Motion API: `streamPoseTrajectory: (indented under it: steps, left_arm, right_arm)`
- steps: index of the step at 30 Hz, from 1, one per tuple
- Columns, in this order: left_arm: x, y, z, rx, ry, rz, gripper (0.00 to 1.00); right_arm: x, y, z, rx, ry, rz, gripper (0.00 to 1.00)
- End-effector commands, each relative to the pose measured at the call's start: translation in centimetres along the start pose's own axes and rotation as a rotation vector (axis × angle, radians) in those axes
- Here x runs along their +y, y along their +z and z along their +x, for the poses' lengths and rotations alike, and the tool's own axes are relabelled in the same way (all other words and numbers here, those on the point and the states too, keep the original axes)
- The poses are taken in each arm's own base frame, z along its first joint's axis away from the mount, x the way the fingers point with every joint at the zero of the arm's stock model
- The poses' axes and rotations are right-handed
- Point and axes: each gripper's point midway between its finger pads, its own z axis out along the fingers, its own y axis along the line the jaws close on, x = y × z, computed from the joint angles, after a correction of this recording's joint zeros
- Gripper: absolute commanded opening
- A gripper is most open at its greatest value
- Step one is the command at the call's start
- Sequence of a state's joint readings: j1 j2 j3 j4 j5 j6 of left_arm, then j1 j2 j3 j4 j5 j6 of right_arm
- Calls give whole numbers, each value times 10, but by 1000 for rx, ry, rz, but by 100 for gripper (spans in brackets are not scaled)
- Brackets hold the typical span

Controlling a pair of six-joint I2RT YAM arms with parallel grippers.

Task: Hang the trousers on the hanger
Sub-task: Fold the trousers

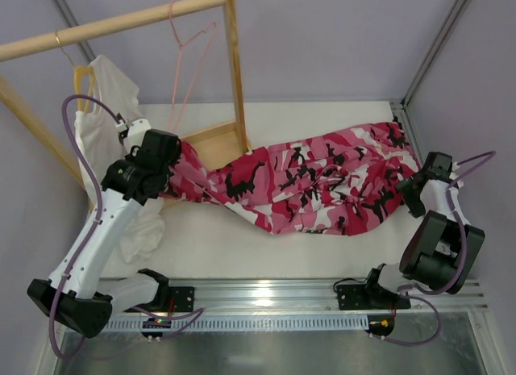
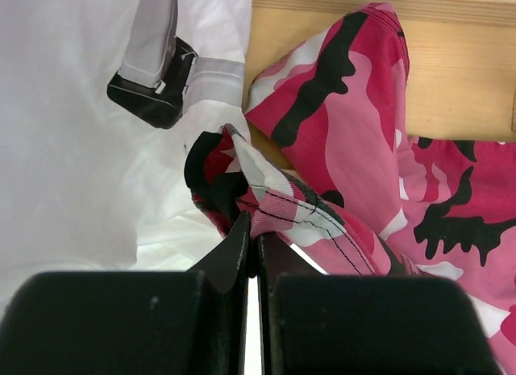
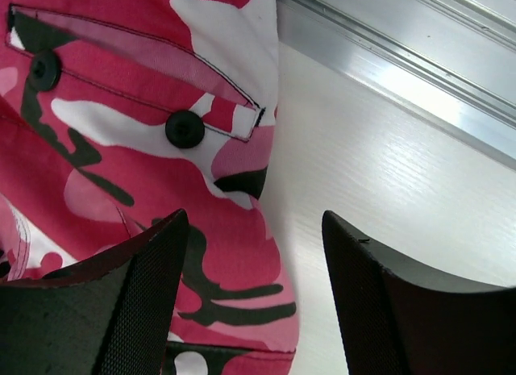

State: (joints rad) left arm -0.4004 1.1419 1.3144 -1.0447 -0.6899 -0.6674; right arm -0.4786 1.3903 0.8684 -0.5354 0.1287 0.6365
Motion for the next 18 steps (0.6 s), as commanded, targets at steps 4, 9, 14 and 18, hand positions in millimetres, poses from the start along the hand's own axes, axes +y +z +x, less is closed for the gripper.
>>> streamPoseTrajectory:
  steps: [4,9,14,18]
  left_arm:
    - [21,-2,-25,-103,-5,-87,0]
    - [30,-1,-31,-120,-10,-120,0]
    - [35,-2,-37,-129,-5,-133,0]
    - [37,-2,-40,-132,18,-149,0]
  right_arm:
    - [7,31,-19,-70,42,15,67]
    - [8,41,-31,-91,51,51,63]
    - [1,50,-27,-87,63,84,56]
    - [15,44,-33,-105,20,-3,63]
